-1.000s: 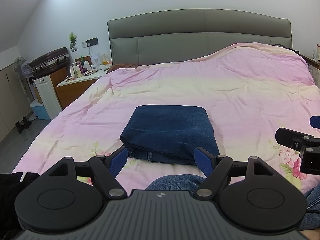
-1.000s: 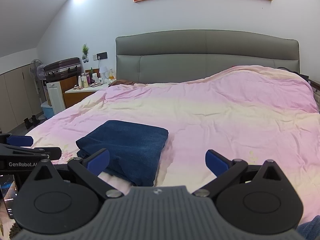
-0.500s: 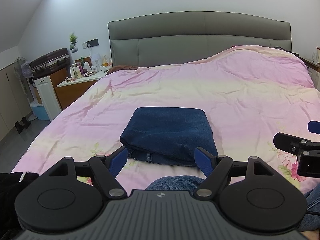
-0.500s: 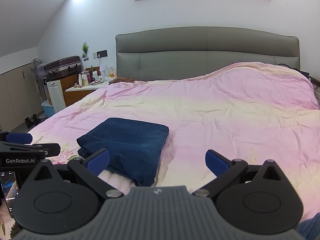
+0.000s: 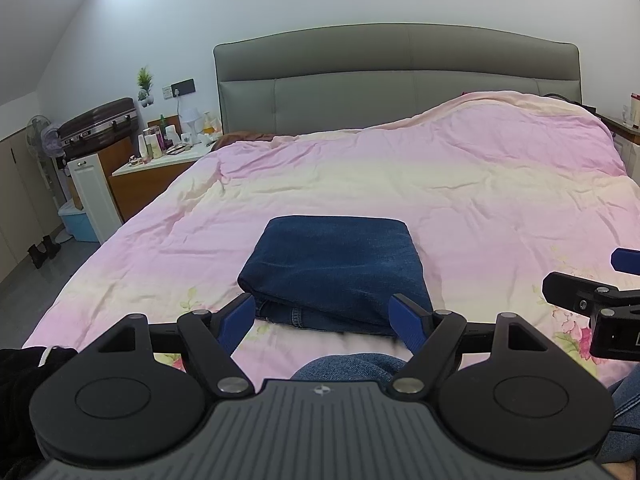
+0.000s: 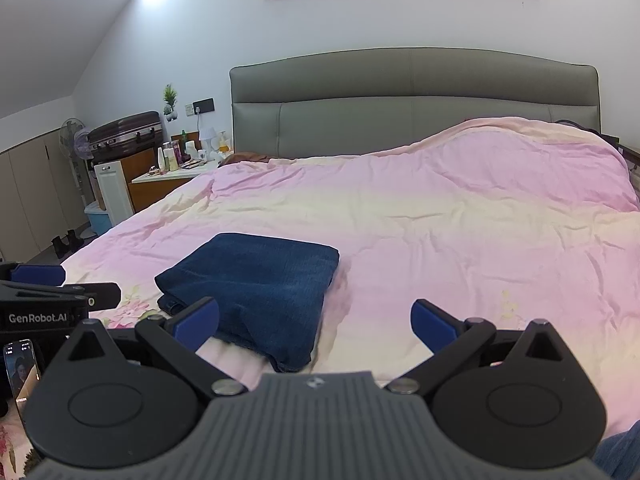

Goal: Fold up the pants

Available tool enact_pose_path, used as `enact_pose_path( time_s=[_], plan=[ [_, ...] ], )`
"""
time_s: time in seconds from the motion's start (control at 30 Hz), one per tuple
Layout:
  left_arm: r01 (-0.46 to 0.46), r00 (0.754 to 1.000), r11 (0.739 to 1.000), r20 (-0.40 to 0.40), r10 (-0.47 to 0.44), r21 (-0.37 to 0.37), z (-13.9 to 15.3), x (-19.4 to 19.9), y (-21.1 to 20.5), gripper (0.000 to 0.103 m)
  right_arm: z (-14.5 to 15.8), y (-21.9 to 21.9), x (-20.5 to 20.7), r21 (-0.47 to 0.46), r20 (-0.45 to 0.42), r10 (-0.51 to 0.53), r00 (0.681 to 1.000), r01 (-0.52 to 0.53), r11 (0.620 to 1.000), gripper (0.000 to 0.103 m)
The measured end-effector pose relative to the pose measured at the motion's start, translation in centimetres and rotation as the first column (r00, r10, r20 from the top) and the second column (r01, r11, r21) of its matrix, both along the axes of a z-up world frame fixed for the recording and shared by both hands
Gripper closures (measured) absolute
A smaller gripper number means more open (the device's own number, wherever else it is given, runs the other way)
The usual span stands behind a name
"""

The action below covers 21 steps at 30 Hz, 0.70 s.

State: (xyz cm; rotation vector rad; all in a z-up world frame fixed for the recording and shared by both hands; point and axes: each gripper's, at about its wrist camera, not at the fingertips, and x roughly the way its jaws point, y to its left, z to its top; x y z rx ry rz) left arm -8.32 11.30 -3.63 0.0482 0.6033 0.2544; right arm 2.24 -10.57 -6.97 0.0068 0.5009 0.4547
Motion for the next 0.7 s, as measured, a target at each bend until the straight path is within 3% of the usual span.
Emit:
enact_pose_path(
  time_s=[0.7],
  plan=[
    [0.011, 1.000, 1.000, 0.009, -0.011, -0.001, 0.27, -0.15, -0.27, 0.014, -0.03, -0.04, -0.32, 0.007, -0.014, 0.008, 1.000, -0.008, 1.000, 0.005]
  ],
)
